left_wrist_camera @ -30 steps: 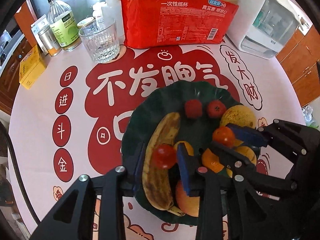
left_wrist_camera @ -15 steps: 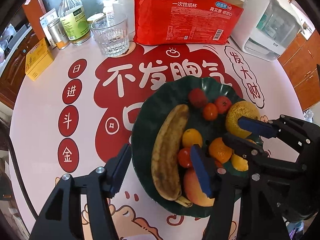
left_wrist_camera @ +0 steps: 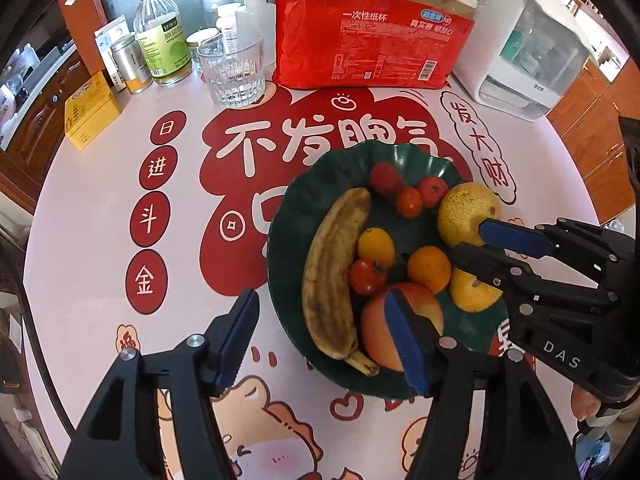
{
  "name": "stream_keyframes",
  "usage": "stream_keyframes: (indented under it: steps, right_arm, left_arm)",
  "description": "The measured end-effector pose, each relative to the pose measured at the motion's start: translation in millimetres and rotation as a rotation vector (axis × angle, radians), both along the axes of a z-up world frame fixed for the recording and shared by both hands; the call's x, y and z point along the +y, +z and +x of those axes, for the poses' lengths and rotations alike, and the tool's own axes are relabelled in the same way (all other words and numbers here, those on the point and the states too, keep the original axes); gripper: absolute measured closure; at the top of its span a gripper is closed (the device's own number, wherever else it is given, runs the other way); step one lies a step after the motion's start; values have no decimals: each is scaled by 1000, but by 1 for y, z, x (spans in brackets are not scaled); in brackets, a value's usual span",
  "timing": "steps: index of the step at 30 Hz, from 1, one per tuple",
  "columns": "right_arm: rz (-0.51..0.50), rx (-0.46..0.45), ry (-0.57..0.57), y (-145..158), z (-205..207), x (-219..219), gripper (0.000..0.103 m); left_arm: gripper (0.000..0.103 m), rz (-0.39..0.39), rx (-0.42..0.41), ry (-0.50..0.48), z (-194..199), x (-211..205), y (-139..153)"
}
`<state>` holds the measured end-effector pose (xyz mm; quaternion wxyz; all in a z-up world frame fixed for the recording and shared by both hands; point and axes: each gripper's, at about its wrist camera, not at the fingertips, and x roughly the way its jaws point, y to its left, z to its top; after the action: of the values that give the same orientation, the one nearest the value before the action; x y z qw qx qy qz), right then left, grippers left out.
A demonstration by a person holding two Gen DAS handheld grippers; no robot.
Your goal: Organize fruits
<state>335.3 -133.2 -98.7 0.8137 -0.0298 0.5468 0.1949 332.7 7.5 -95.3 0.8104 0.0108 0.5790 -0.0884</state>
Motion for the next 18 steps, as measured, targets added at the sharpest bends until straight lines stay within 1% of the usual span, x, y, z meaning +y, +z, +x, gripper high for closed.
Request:
stream_keyframes:
  steps: [4, 6, 8, 10, 11, 13, 18]
  right_arm:
    - [12, 7, -10, 8, -8, -2, 68]
    - [21, 11, -20, 12, -13, -4, 62]
    - [27, 10, -29, 16, -19, -6, 59]
    - [32, 8, -37, 21, -25, -7, 57]
    - [34, 8, -40, 23, -27, -8, 55]
    - [40, 8, -46, 27, -34, -9, 54]
    - [55, 9, -66, 33, -57, -12, 50]
  left_arm:
    - [30, 3, -25, -2, -13, -1, 13]
    - [27, 5, -34, -1, -18, -1, 17]
    - [24, 5, -45, -1, -26, -2, 24]
    - [21, 3, -53, 0, -33, -2, 29]
    - [17, -1, -55, -3, -38, -2, 32]
    - [14, -6, -59, -4, -45, -2, 35]
    - [10, -14, -76, -1, -70, -1, 44]
